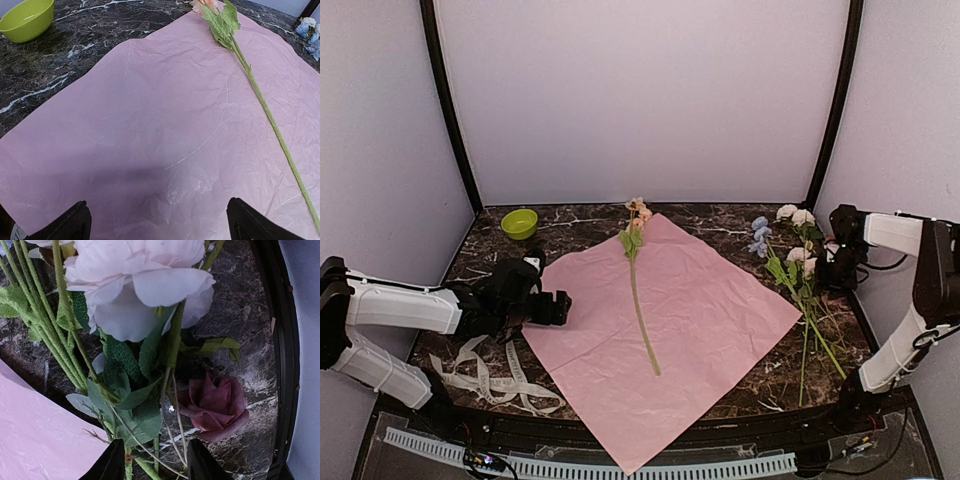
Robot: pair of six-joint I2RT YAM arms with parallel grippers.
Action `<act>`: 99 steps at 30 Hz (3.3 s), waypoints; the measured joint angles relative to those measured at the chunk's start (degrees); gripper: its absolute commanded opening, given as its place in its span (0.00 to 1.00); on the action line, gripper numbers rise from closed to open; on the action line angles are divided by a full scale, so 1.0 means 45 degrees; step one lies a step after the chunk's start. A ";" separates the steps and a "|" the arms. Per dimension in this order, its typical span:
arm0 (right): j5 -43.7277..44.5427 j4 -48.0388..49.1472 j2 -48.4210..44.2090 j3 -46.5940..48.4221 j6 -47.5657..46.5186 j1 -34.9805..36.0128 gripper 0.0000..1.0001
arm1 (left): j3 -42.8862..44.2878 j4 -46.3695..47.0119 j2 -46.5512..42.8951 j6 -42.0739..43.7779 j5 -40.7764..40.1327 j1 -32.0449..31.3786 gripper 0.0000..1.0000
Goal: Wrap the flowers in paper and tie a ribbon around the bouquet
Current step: Adjust the fake flower at the corner of the board, then pick up the fake flower from the corner of the board, then place the fake flower on the flattened wrapping paper.
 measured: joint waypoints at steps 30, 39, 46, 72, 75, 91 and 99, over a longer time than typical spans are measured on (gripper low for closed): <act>-0.0175 -0.0257 0.1137 -0.0078 -0.0393 0.0058 0.00 | 0.0000 0.0549 0.0792 0.0058 -0.0083 0.0000 0.98; -0.0214 -0.0461 0.0962 0.0034 -0.0515 0.0253 0.00 | 0.0000 0.0549 0.0792 0.0087 -0.0083 0.0000 0.98; -0.0194 -0.1239 0.0044 0.0860 -0.0539 0.0311 0.00 | 0.0000 0.0549 0.0792 0.0121 -0.0083 0.0000 0.98; -0.1938 -0.0121 -0.1103 0.0146 -0.0345 0.0359 0.00 | -0.0126 0.0539 0.0296 0.0170 -0.0112 0.0000 0.98; -0.2497 0.0151 -0.2123 0.0432 -0.0325 0.0359 0.00 | -0.0165 0.0525 0.0296 0.0170 -0.0131 0.0000 0.98; -0.4308 0.2895 -0.5960 0.2953 -0.0597 0.0374 0.00 | -0.0170 0.0525 0.0117 0.0170 -0.0141 0.0000 0.97; -0.7917 0.6441 -0.6183 0.1146 0.1112 0.2453 0.00 | -0.0165 0.0486 0.0121 0.0170 -0.0136 0.0000 0.97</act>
